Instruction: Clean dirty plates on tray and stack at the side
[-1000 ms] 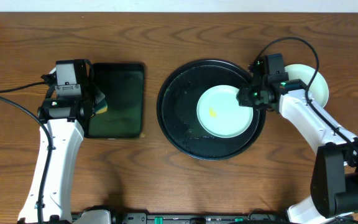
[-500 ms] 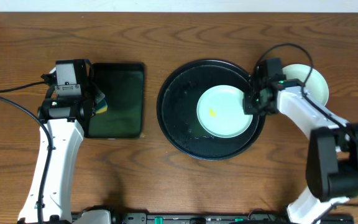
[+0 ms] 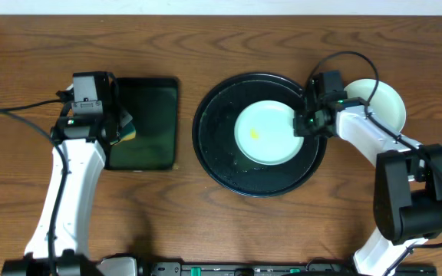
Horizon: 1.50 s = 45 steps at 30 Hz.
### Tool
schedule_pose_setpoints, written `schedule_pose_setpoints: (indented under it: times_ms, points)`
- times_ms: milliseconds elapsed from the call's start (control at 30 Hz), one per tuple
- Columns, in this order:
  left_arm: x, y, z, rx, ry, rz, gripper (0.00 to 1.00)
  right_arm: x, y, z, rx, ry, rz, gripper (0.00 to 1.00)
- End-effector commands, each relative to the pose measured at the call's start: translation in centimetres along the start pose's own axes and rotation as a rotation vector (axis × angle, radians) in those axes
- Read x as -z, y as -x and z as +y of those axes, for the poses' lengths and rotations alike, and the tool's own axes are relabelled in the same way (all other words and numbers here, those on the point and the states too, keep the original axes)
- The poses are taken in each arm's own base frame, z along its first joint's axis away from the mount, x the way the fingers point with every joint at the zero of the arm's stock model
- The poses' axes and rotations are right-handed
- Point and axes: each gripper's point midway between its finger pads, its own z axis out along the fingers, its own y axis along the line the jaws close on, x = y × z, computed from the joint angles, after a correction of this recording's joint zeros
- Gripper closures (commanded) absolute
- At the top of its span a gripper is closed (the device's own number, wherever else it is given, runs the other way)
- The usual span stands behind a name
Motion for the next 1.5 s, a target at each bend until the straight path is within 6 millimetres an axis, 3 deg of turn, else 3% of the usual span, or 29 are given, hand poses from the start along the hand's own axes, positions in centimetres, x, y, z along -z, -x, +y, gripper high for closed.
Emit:
schedule_pose_setpoints:
  times_ms: [0, 200, 500, 633, 833, 933, 1033, 1233, 1333, 1467]
  points:
    - [-1.8, -1.3, -1.3, -0.065, -0.061, 0.077, 0.92, -0.8, -0.3, 2.7, -0.025, 0.051, 0.006, 0.99]
    - [-5.5, -2.9, -3.7, -0.092, -0.150, 0.174, 0.92, -1.0, 0.2, 4.5, -0.033, 0.070, -0.028, 0.99]
    - [-12.1, -5.3, -3.2, -0.097, -0.097, 0.249, 0.93, -1.0, 0.2, 4.7, -0.031, 0.073, -0.030, 0.99]
    - [-12.9, -5.6, -3.0, -0.099, -0.083, 0.252, 0.93, -1.0, 0.2, 4.7, -0.031, 0.072, -0.028, 0.99]
    - [-13.2, -4.1, -1.4, -0.128, 0.018, 0.173, 0.92, -1.0, 0.2, 4.7, -0.031, 0.072, -0.028, 0.99]
    - [-12.1, -3.3, -1.8, -0.134, -0.002, 0.145, 0.93, -1.0, 0.1, 4.9, -0.026, 0.074, -0.026, 0.99]
    - [-9.5, -1.4, -3.1, -0.122, -0.066, 0.082, 0.93, -1.0, 0.0, 5.2, -0.011, 0.076, -0.024, 0.99]
    - [-1.4, 2.0, -6.5, -0.101, -0.298, -0.041, 0.93, -1.1, 0.0, 6.1, 0.012, 0.087, -0.036, 0.99]
    - [0.9, 2.3, -6.6, -0.068, -0.332, -0.059, 0.93, -1.1, 0.1, 6.1, 0.011, 0.088, -0.038, 0.99]
    - [1.2, 0.4, -6.2, -0.012, -0.319, 0.021, 0.93, -1.1, 0.1, 6.1, 0.012, 0.088, -0.037, 0.99]
